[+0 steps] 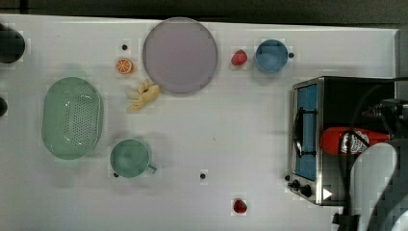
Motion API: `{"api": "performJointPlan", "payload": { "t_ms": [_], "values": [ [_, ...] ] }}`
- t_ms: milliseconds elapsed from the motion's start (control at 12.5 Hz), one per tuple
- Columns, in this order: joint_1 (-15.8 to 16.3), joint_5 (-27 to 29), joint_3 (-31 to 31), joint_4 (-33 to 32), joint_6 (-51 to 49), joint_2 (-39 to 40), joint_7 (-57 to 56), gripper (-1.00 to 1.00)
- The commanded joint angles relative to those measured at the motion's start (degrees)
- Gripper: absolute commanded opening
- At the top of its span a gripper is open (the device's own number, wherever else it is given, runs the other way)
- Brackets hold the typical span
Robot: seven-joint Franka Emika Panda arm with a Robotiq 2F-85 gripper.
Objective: Pick Ketchup from oven and place it on table.
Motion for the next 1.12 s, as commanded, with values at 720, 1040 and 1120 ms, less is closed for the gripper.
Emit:
{"api": "performJointPlan", "payload": {
  "t_ms": [720, 1040, 1120],
  "values": [
    [-1.88, 12.31, -5.68, -0.52, 8.99, 18.47, 0.12, 1.00],
    [-2.17, 13.37, -5.54, -1.48, 9.06, 19.66, 0.12, 0.49],
    [-2.09, 13.36, -5.49, -1.31, 9.04, 19.44, 0.11, 0.26]
  ]
}}
